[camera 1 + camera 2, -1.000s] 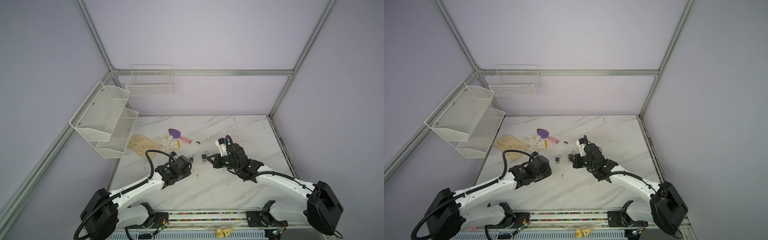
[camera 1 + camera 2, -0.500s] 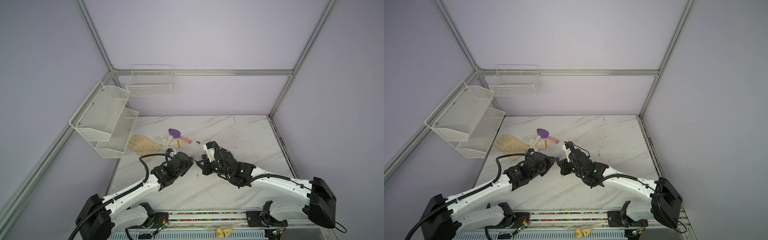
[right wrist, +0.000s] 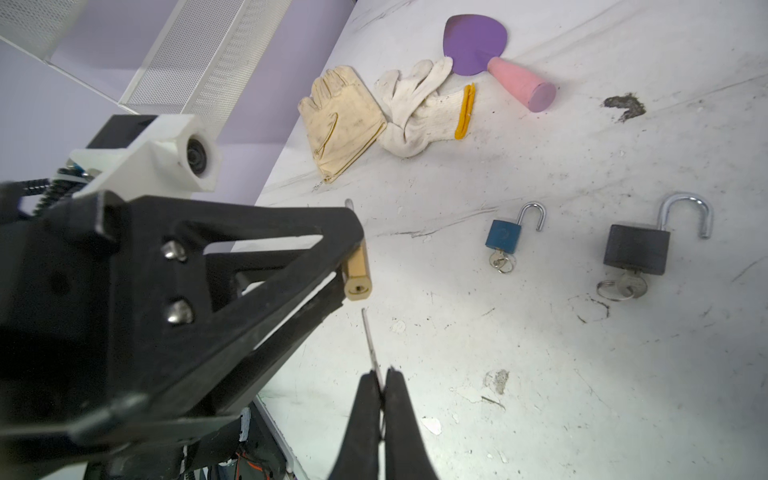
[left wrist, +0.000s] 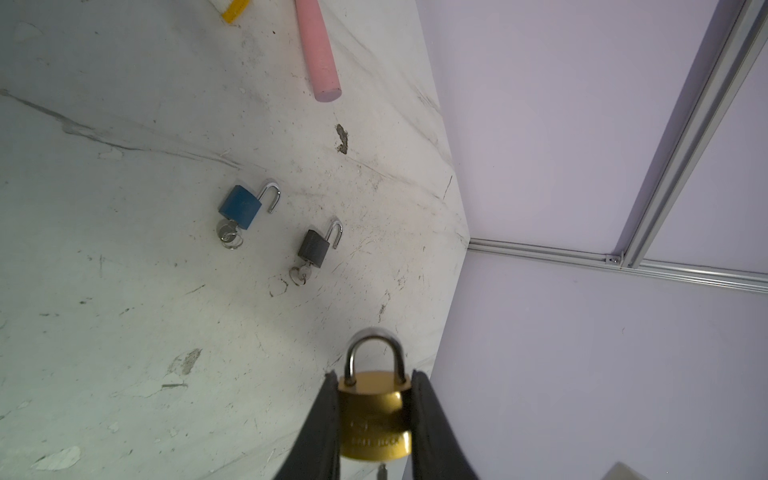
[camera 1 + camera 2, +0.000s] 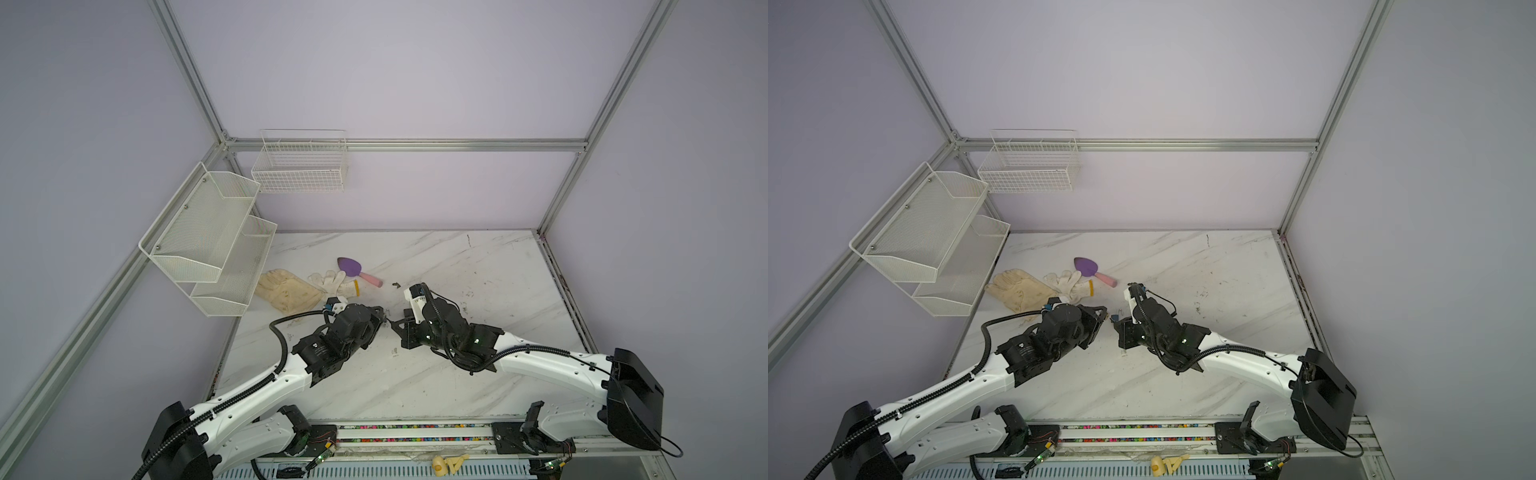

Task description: Unlock with the key

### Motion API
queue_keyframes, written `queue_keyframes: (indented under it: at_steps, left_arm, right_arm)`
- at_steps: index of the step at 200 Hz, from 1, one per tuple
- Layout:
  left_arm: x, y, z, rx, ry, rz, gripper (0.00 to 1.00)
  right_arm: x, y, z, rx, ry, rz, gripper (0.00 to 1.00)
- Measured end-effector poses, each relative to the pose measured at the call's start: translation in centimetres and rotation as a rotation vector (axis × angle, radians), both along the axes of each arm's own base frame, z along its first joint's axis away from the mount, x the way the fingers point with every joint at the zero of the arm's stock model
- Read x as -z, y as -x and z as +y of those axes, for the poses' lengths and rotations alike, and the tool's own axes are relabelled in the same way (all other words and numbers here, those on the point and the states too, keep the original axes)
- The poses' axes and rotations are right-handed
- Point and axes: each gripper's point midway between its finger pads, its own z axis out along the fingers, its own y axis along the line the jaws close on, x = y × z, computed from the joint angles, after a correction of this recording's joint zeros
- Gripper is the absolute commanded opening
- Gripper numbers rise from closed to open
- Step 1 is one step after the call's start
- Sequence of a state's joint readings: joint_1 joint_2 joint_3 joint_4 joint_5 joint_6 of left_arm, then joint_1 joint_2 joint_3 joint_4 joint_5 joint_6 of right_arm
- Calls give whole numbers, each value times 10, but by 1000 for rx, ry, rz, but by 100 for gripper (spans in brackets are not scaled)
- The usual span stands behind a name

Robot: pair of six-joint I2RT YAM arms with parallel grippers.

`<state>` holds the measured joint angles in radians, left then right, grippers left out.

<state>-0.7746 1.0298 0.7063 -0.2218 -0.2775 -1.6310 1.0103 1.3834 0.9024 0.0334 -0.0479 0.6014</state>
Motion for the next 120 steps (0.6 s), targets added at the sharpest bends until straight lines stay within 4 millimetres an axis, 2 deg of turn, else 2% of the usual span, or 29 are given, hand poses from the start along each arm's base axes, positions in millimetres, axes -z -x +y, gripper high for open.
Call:
queue_keyframes:
  at_steps: [35, 120]
  left_arm:
    - [-2, 0, 1, -8, 13, -5, 0]
    - [0, 0, 4, -18, 8, -9, 0]
  right_arm:
    - [8, -3, 4, 4, 15, 7, 0]
    - [-2, -7, 10, 4, -11, -9, 0]
